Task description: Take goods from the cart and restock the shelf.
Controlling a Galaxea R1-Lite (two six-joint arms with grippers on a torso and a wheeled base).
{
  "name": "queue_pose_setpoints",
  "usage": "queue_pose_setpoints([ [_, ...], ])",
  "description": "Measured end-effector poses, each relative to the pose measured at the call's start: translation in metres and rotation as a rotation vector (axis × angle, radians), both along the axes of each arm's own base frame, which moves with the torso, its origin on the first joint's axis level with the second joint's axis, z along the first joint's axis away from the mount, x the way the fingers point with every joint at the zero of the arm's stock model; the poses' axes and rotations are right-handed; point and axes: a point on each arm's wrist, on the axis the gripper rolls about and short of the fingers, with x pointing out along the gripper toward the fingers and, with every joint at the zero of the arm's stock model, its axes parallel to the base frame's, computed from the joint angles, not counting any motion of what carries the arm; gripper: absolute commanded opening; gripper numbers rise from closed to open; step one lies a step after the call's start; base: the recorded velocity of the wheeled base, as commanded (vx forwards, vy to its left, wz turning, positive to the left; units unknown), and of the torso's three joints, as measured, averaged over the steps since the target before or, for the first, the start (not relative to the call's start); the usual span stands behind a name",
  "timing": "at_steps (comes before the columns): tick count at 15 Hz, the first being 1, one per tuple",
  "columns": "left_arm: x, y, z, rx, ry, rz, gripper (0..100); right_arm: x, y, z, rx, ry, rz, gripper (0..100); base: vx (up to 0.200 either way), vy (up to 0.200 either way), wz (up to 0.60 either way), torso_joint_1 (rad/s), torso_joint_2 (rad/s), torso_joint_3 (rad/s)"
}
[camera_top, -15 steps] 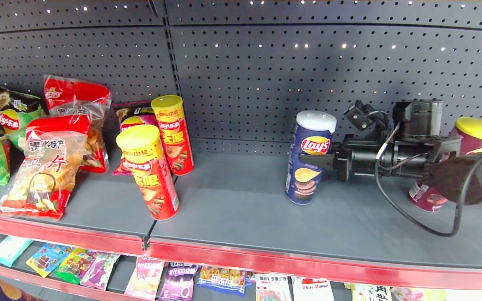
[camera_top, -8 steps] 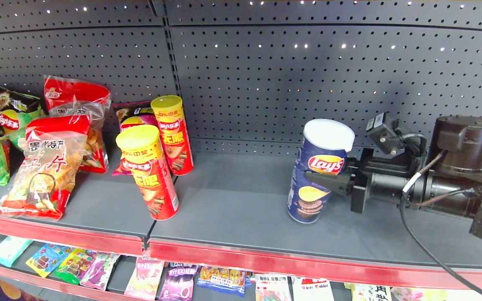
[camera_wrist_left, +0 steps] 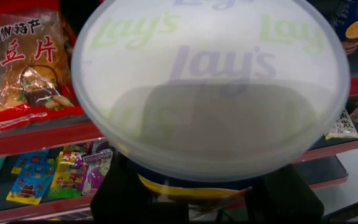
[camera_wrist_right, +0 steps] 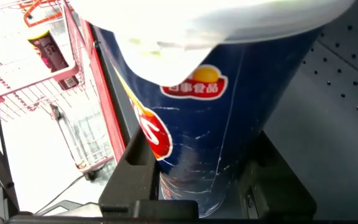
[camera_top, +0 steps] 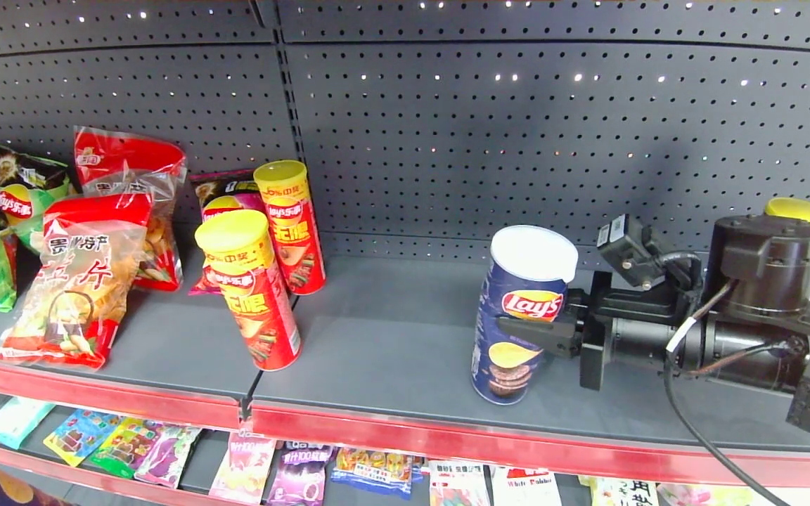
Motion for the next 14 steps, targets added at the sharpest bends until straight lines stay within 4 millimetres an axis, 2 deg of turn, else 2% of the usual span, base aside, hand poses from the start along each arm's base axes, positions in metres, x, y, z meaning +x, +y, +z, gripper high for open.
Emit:
queue_pose_setpoints([
  [6, -0.001, 0.000, 0.000, 0.006, -0.007, 0.000, 0, 0.004, 0.012, -0.006, -0.009, 0.016, 0.032, 0, 0.000, 0.000, 0.00, 0.000, 0.00, 0.000],
  [14, -0.001, 0.000, -0.001, 0.007, -0.005, -0.002, 0, -0.001, 0.024, -0.009, -0.010, 0.035, 0.067, 0, 0.000, 0.000, 0.00, 0.000, 0.00, 0.000],
])
